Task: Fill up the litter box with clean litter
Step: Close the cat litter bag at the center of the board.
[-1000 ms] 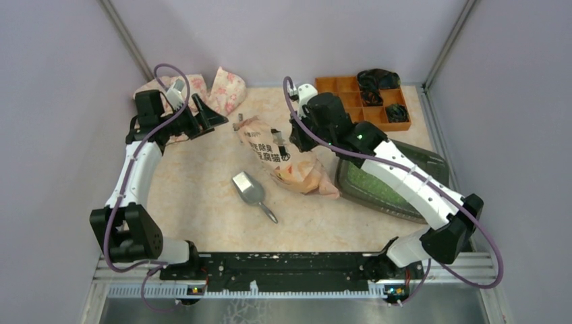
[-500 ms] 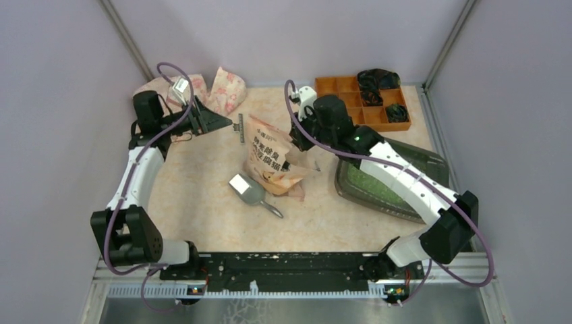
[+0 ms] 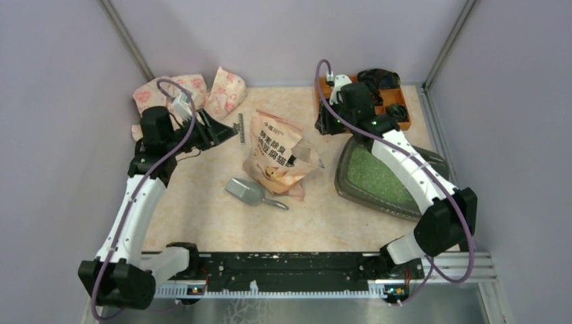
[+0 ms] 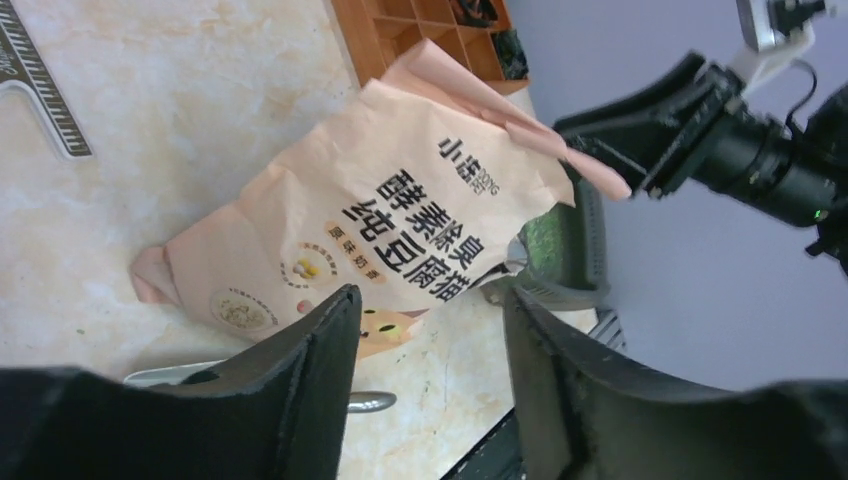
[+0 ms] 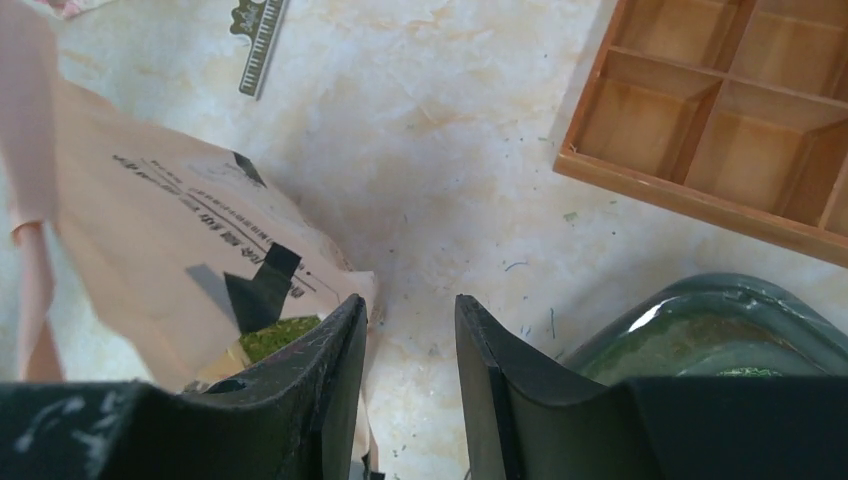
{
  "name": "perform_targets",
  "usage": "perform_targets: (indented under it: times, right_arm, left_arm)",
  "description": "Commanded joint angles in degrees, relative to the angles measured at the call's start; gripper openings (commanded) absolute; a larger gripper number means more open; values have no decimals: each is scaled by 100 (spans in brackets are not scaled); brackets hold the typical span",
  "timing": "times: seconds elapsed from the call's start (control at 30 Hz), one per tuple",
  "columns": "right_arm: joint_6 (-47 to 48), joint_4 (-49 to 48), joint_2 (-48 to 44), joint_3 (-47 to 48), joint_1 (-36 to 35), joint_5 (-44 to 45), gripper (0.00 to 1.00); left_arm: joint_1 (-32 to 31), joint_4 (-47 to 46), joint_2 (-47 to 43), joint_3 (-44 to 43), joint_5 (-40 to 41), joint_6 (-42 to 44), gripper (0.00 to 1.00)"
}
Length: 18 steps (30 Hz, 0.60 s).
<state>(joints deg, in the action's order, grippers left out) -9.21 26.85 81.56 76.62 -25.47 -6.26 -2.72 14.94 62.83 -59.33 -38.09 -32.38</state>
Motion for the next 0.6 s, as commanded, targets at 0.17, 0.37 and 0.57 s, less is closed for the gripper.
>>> perform_targets:
  times: [0.17, 0.37, 0.57]
  right_arm:
    - [-152, 790, 1386, 854, -54, -116, 37]
    - [145, 984, 1908, 884, -54, -1056, 33]
    - [382, 1347, 2240, 1123, -437, -2675, 29]
  left_arm:
    - [-1396, 984, -249, 842, 1498, -591, 12]
    - [-2075, 699, -117, 1392, 1831, -989, 13]
    - [-2829, -295, 1096, 1375, 1919, -1315, 13]
